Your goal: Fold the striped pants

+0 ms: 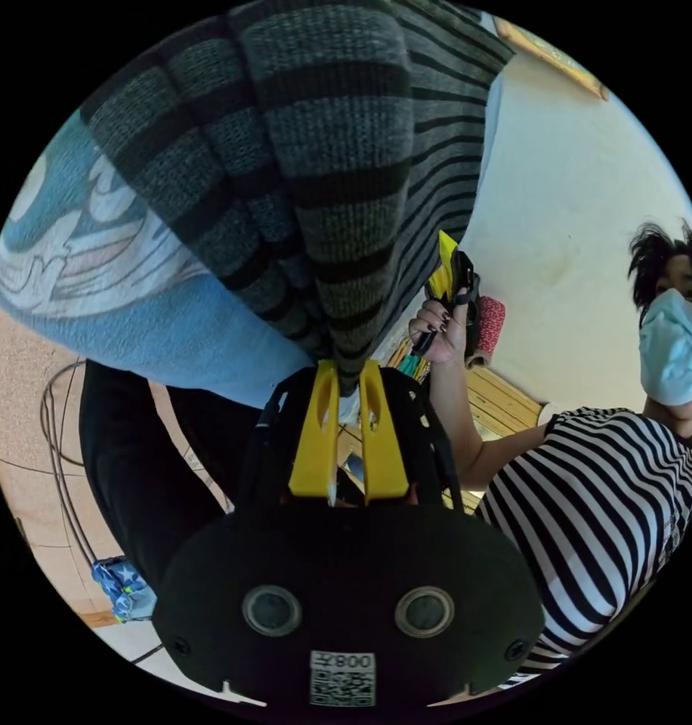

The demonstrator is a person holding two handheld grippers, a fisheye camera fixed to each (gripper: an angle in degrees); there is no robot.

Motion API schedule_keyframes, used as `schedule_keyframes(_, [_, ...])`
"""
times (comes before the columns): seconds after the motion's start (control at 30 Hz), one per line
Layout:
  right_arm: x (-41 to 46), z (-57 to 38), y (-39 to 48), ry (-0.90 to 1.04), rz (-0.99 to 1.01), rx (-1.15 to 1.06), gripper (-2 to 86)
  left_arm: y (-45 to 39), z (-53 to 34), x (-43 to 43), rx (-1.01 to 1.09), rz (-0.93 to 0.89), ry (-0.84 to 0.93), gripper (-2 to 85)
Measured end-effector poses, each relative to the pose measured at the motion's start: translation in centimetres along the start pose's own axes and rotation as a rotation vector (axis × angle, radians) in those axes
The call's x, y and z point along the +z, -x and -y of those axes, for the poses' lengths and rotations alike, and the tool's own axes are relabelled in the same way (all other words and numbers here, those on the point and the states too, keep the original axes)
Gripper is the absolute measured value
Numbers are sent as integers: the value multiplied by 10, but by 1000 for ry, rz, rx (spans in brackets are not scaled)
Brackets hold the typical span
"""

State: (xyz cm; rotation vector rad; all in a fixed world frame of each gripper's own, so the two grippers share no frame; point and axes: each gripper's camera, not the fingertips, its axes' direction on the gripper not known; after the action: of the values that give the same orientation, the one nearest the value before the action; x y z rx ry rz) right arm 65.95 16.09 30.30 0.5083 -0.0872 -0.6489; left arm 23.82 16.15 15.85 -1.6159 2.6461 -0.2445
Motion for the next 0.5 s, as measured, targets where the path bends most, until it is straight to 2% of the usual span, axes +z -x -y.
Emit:
schedule_keyframes(0.23, [-15, -2, 19, 33, 15, -11, 59, -20, -16, 19, 120, -27, 68, 42])
schedule_keyframes(0.4, [-20, 1, 31, 50, 11, -2, 58, -23, -31, 27, 102, -56, 22, 41])
schedule_keyframes(0.5, [-14, 8, 35, 88, -23, -9, 60, -23, -41, 19, 108, 9, -14, 41])
